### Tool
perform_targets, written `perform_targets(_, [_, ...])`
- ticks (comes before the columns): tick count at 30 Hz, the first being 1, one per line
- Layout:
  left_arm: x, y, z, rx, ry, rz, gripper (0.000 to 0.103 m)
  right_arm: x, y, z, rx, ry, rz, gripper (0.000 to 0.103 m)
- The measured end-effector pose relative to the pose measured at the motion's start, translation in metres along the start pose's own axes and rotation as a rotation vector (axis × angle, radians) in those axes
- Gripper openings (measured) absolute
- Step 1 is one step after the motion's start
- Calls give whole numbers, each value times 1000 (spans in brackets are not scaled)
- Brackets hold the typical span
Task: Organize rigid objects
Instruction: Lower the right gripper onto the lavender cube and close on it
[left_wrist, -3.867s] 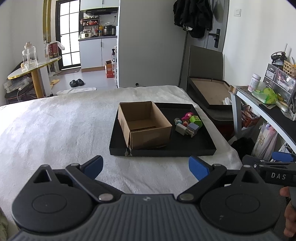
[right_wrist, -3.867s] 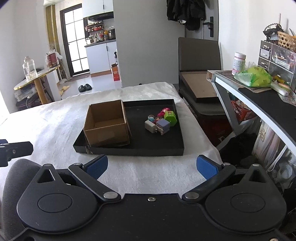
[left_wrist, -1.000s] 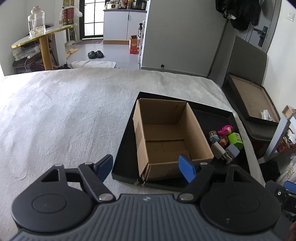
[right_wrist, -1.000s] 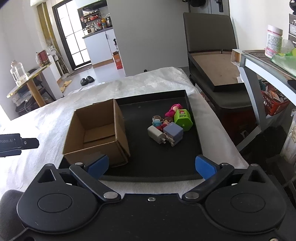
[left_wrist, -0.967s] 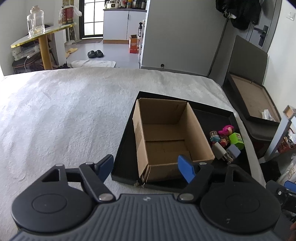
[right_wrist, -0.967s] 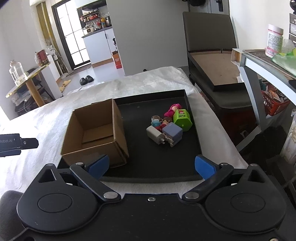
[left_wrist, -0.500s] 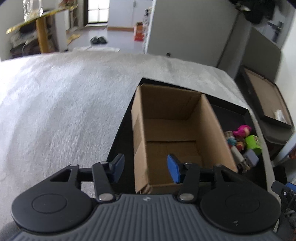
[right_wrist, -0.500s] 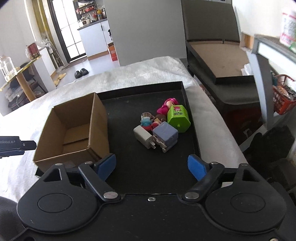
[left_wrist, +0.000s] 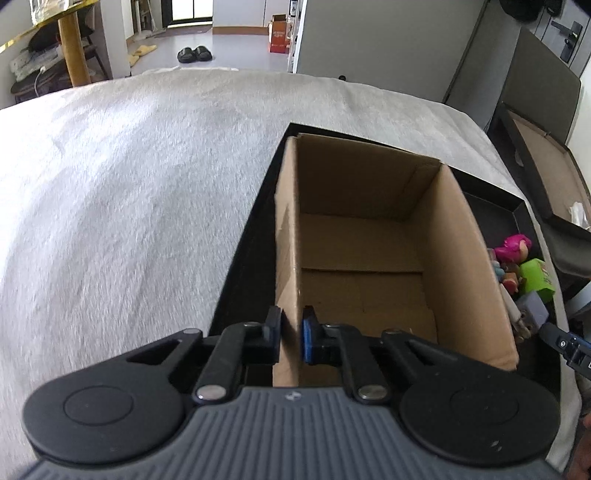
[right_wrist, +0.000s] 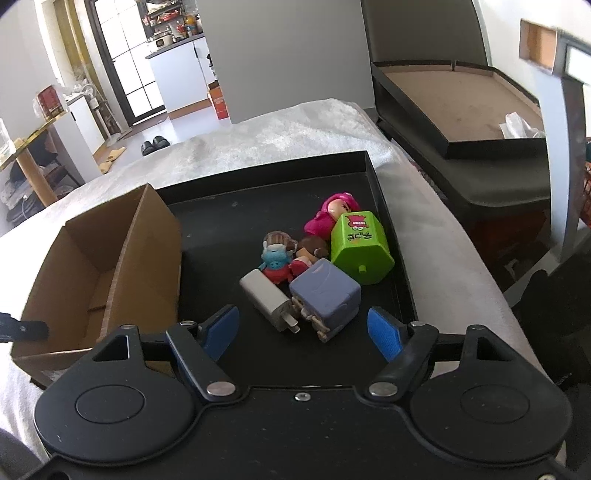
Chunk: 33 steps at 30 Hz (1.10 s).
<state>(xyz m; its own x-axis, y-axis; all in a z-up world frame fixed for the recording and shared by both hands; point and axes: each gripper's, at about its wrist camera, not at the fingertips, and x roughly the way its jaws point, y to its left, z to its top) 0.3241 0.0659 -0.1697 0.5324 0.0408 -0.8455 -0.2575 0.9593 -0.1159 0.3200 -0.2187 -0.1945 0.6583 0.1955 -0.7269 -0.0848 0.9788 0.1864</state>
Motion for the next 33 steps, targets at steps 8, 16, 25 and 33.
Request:
perform_targets(8, [8, 5, 14, -6, -20, 23, 10, 2, -9, -7, 11, -27, -5, 76])
perform_targets(16, [14, -4, 16, 33, -71, 78, 11, 12, -9, -5, -33, -26, -24, 70])
perform_targets(25, [23, -36, 13, 211, -105, 220, 13, 29, -11, 5, -60, -31, -45, 67])
perform_targets(33, [27, -49, 10, 309, -106, 296, 14, 31, -7, -3, -101, -25, -37, 42])
